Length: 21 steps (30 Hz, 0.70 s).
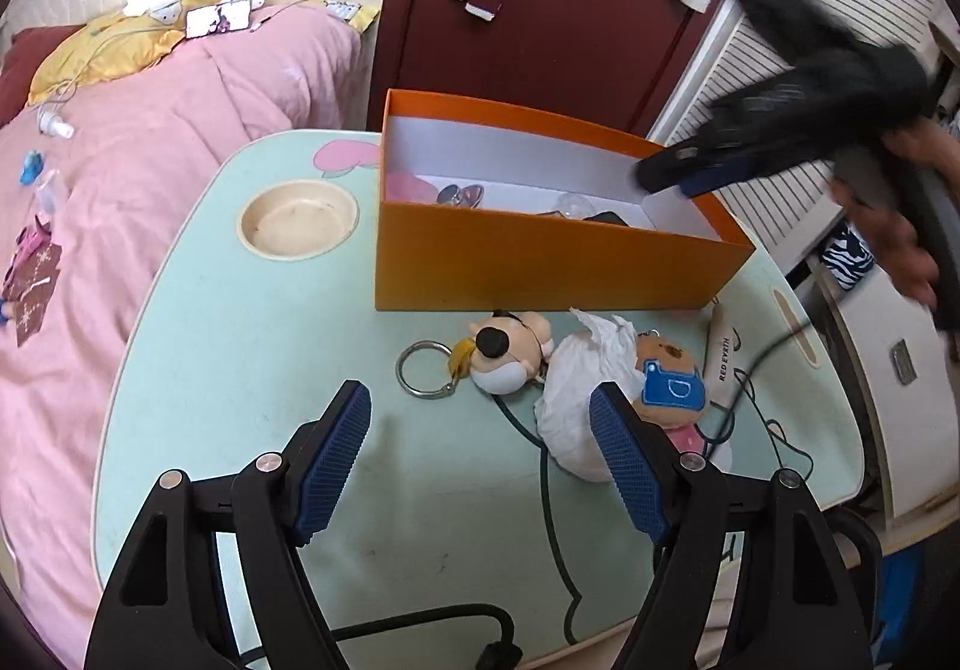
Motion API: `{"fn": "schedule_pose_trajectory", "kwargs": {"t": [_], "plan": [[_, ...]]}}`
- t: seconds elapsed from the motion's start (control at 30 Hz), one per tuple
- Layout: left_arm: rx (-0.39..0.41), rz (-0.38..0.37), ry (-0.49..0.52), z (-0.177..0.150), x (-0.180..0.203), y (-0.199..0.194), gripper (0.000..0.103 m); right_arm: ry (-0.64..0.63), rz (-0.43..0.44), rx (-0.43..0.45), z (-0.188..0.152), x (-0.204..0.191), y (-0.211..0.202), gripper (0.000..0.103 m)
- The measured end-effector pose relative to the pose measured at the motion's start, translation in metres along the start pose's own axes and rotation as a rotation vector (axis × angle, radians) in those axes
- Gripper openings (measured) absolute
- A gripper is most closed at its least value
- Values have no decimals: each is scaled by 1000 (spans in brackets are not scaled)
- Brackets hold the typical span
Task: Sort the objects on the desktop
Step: 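Reach into the box and grasp the black case with the right gripper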
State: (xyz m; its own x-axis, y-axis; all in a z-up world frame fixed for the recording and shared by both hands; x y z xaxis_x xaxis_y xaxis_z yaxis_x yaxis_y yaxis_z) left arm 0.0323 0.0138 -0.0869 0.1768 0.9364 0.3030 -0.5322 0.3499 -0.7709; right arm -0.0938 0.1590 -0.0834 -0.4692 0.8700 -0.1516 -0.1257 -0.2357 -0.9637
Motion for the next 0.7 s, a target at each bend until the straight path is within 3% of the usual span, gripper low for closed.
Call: {"fn": "schedule_pose_trajectory", "kwargs": {"t": [0.17, 0.3, 0.37, 0.43, 0.47, 0.6, 0.7], "plan": [[11, -12, -3, 0, -4, -3, 76, -7, 1, -247, 15, 7, 48, 59], [5, -20, -25, -1, -8, -2, 76, -30, 22, -347, 14, 6, 69, 58], [-1, -23, -37, -1, -10, -1, 76, -16, 59, -365, 14, 8, 72, 57], [-4, -25, -47, -1, -12, -1, 76, 5, 111, -380, 13, 12, 71, 43], [-5, -26, -51, -1, -13, -1, 76, 16, 138, -388, 13, 14, 71, 41], [-7, -29, -76, -1, -15, 0, 76, 9, 30, -356, 12, 29, 64, 40], [-20, -24, -70, -1, -13, 3, 76, -67, -70, -346, 5, 22, 69, 40]]}}
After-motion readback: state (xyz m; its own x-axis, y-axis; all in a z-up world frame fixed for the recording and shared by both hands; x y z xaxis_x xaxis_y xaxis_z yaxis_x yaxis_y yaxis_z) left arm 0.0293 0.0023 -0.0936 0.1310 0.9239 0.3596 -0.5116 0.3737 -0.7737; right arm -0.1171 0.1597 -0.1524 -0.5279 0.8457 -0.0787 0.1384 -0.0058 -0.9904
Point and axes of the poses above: each gripper's, at about its wrist camera, not at the fingertips, and y roughly the way its jaws point, x to its right, z to its top, the point moved 5 cm from there along y, roughly the way its jaws point, and after that the axes turned 4 degrees about -y, right-handed, at the moved point
